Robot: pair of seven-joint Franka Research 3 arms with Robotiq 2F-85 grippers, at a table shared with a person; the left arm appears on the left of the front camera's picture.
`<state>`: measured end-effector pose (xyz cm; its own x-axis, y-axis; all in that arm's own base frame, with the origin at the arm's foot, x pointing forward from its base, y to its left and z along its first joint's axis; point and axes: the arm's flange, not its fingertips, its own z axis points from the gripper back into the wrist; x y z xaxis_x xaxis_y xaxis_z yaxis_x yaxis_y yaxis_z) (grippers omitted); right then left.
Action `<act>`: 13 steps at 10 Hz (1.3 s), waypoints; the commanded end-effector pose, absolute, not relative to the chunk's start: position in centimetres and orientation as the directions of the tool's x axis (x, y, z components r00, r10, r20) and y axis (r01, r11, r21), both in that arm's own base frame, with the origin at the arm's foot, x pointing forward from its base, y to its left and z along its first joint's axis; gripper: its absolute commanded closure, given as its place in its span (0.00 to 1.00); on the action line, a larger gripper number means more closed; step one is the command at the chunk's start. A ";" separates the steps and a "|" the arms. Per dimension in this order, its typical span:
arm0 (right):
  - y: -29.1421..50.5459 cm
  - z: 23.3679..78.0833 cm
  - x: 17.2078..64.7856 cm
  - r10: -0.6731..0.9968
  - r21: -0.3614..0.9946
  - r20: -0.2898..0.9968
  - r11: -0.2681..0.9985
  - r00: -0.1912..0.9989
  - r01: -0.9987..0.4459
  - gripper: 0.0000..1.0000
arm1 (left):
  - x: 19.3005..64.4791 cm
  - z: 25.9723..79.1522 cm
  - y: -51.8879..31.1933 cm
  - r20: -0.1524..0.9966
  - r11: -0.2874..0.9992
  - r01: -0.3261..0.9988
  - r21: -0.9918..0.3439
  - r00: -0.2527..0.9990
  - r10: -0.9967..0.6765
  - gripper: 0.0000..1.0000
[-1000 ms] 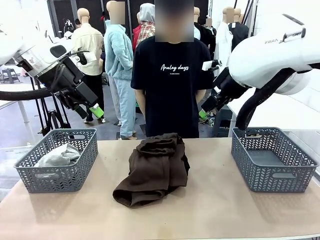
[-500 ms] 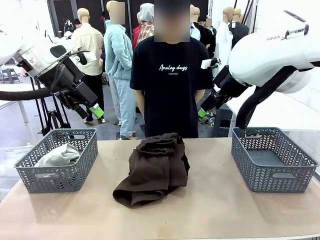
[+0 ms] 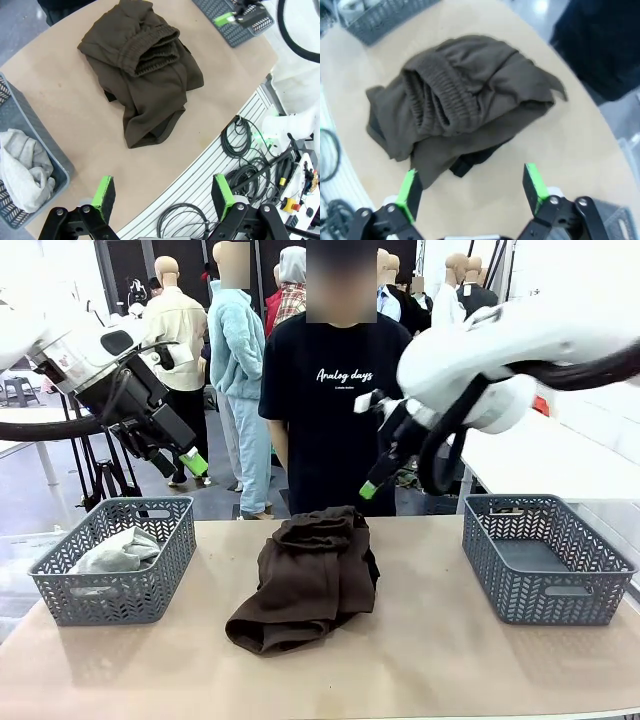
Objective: Sort the tops and bottoms.
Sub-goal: Lift clothes from the center of the table with your right hand.
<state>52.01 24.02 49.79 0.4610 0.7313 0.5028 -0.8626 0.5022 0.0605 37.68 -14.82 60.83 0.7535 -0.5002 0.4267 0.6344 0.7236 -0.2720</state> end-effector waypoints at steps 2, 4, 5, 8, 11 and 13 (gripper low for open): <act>27.6 48.5 57.8 0.832 0.114 0.404 0.366 0.380 -0.923 0.00 | 37.7 60.9 -14.8 0.430 0.723 0.633 -0.277 0.755 -0.496 0.00; 30.1 47.2 58.9 0.861 0.163 0.377 0.301 0.341 -0.940 0.00 | 37.7 60.9 -14.8 0.430 0.723 0.633 -0.277 0.755 -0.496 0.00; 30.8 47.1 58.9 0.876 0.170 0.342 0.297 0.339 -0.940 0.00 | 37.7 60.9 -14.8 0.430 0.723 0.633 -0.277 0.755 -0.496 0.00; 30.6 46.4 58.3 0.856 0.168 0.380 0.309 0.351 -0.936 0.00 | 37.7 60.9 -14.8 0.430 0.723 0.633 -0.277 0.755 -0.496 0.00; 33.4 45.2 55.7 0.925 0.167 0.270 0.228 0.267 -0.959 0.00 | 37.7 60.9 -14.8 0.430 0.723 0.633 -0.277 0.755 -0.496 0.00; 35.2 43.8 55.7 0.952 0.172 0.198 0.202 0.235 -0.964 0.00 | 37.7 60.9 -14.8 0.430 0.723 0.633 -0.277 0.755 -0.496 0.00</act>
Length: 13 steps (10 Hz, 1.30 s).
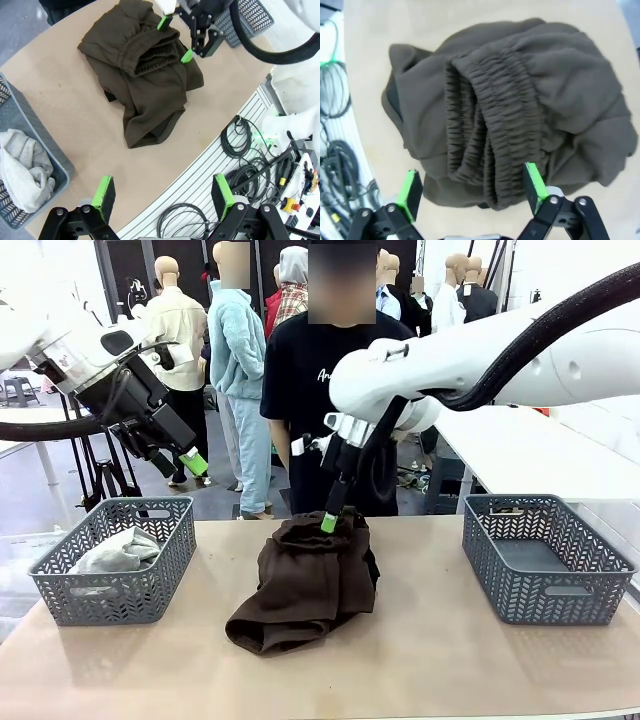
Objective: Sort the tops and bottoms.
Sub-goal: Lift clothes from the center of the table with your right hand.
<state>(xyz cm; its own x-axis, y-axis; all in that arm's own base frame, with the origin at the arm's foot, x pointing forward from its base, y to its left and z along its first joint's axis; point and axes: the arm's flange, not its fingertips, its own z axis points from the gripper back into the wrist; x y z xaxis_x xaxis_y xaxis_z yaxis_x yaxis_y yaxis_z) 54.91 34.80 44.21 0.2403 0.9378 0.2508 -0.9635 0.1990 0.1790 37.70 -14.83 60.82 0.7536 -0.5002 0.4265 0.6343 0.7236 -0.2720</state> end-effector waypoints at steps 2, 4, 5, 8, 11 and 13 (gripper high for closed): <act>35.9 42.0 57.0 0.966 0.192 0.135 0.190 0.218 -0.963 0.00 | 37.7 60.9 -14.8 0.430 0.723 0.633 -0.277 0.755 -0.496 0.00; 37.0 40.1 57.2 0.978 0.178 0.089 0.168 0.186 -0.970 0.00 | 37.7 60.9 -14.8 0.430 0.723 0.633 -0.277 0.755 -0.496 0.00; 37.4 39.4 57.1 0.982 0.147 0.077 0.162 0.174 -0.976 0.00 | 37.7 60.9 -14.8 0.430 0.723 0.633 -0.277 0.755 -0.496 0.00; 38.7 39.2 56.4 0.985 0.038 0.069 0.156 0.158 -0.987 0.00 | 37.7 60.9 -14.8 0.430 0.723 0.633 -0.277 0.755 -0.496 0.00; 39.1 41.1 55.1 0.984 -0.075 0.076 0.165 0.159 -0.984 0.00 | 37.7 60.9 -14.8 0.430 0.723 0.633 -0.277 0.755 -0.496 0.00; 39.3 42.1 54.3 0.986 -0.112 0.071 0.156 0.148 -0.981 0.00 | 37.7 60.9 -14.8 0.430 0.723 0.633 -0.277 0.755 -0.496 0.00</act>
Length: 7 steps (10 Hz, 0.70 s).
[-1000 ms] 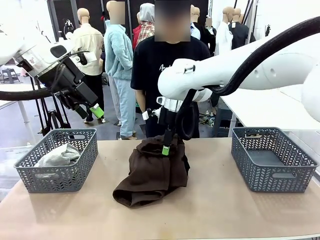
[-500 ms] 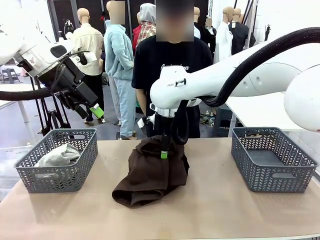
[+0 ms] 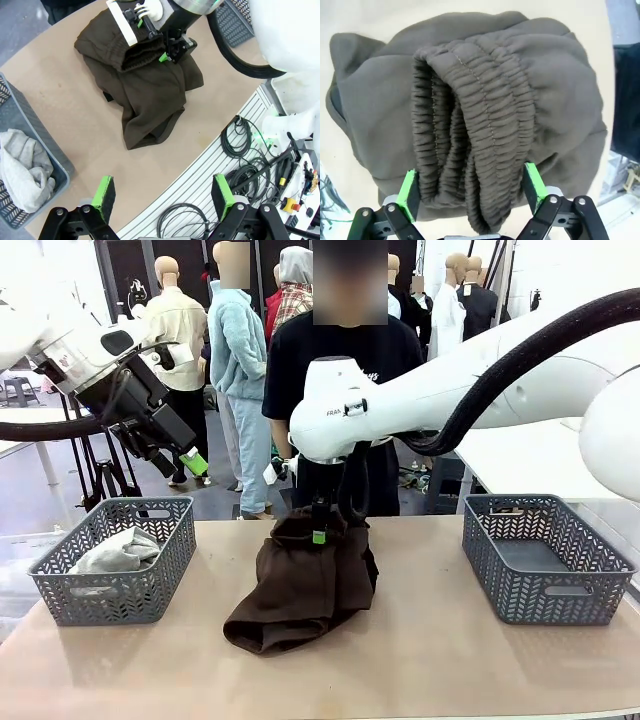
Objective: Sort the tops and bottoms.
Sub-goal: Lift clothes from the center of the table with your right hand.
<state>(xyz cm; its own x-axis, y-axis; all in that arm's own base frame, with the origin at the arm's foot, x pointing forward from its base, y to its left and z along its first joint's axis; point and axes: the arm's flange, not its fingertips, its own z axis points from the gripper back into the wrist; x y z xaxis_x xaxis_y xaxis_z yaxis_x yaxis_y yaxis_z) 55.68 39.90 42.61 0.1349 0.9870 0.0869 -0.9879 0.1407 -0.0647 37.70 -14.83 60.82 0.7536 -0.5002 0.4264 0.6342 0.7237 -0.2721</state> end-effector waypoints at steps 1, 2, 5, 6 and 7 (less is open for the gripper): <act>39.3 42.2 54.1 0.987 -0.117 0.073 0.153 0.145 -0.981 0.00 | 37.7 60.9 -14.8 0.430 0.723 0.633 -0.277 0.755 -0.496 0.00; 39.2 42.0 54.3 0.984 -0.098 0.067 0.172 0.166 -0.980 0.00 | 37.7 60.9 -14.8 0.430 0.723 0.633 -0.277 0.755 -0.496 0.00; 38.6 40.0 55.5 0.979 0.000 0.042 0.199 0.199 -0.980 0.00 | 37.7 60.9 -14.8 0.430 0.723 0.633 -0.277 0.755 -0.496 0.00; 38.6 39.7 55.8 0.979 0.003 0.034 0.202 0.202 -0.979 0.00 | 37.7 60.9 -14.8 0.430 0.723 0.633 -0.277 0.755 -0.496 0.00; 38.5 39.7 56.0 0.980 0.003 0.028 0.195 0.195 -0.981 0.00 | 37.7 60.9 -14.8 0.430 0.723 0.633 -0.277 0.755 -0.496 0.00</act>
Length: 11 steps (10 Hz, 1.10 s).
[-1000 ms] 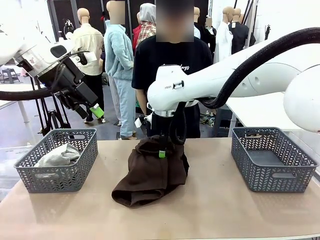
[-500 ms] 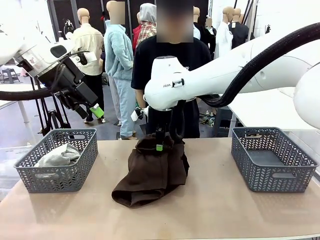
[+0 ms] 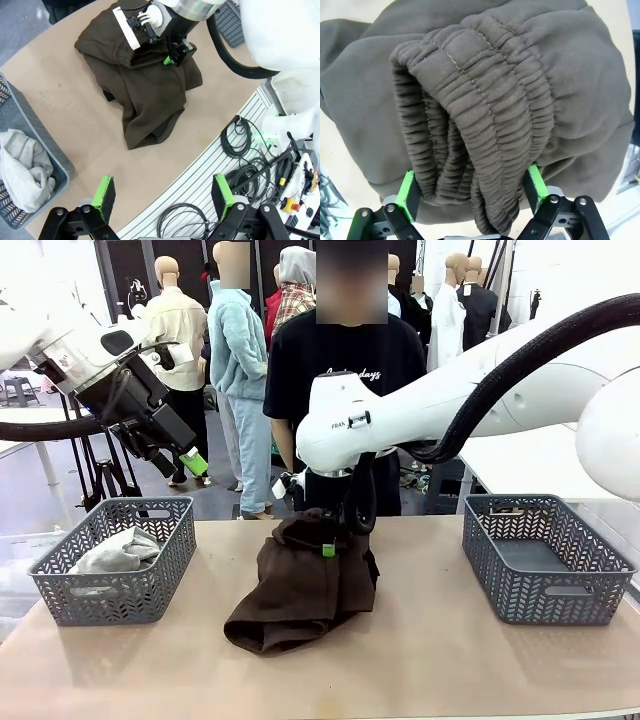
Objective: Sort the tops and bottoms.
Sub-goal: Lift clothes from the center of the table with your right hand.
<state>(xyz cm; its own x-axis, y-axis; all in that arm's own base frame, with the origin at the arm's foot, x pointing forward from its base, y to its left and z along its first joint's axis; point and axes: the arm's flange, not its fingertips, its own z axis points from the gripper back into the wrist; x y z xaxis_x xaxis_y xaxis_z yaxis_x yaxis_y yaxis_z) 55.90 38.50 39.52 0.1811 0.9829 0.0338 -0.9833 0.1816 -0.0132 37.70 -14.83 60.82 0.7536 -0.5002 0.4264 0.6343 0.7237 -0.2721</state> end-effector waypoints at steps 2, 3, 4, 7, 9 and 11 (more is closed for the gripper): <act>38.5 39.9 55.9 0.981 0.001 0.040 0.192 0.192 -0.981 0.17 | 37.7 60.9 -14.8 0.430 0.723 0.633 -0.277 0.755 -0.496 0.00; 38.5 39.9 55.8 0.980 0.006 0.044 0.195 0.195 -0.981 0.35 | 37.7 60.9 -14.8 0.430 0.723 0.633 -0.277 0.755 -0.496 0.00; 38.5 40.0 55.8 0.979 0.005 0.048 0.198 0.198 -0.980 0.53 | 37.7 60.9 -14.8 0.430 0.723 0.633 -0.277 0.755 -0.496 0.00; 38.3 40.3 55.7 0.976 0.003 0.068 0.206 0.206 -0.978 1.00 | 37.7 60.9 -14.8 0.430 0.723 0.633 -0.277 0.755 -0.496 0.00; 38.2 40.6 55.6 0.975 -0.003 0.084 0.208 0.207 -0.978 1.00 | 37.7 60.9 -14.8 0.430 0.723 0.633 -0.277 0.755 -0.496 0.00; 37.4 40.8 56.0 0.958 0.077 0.171 0.222 0.232 -0.972 1.00 | 37.7 60.9 -14.8 0.430 0.723 0.633 -0.277 0.755 -0.496 0.00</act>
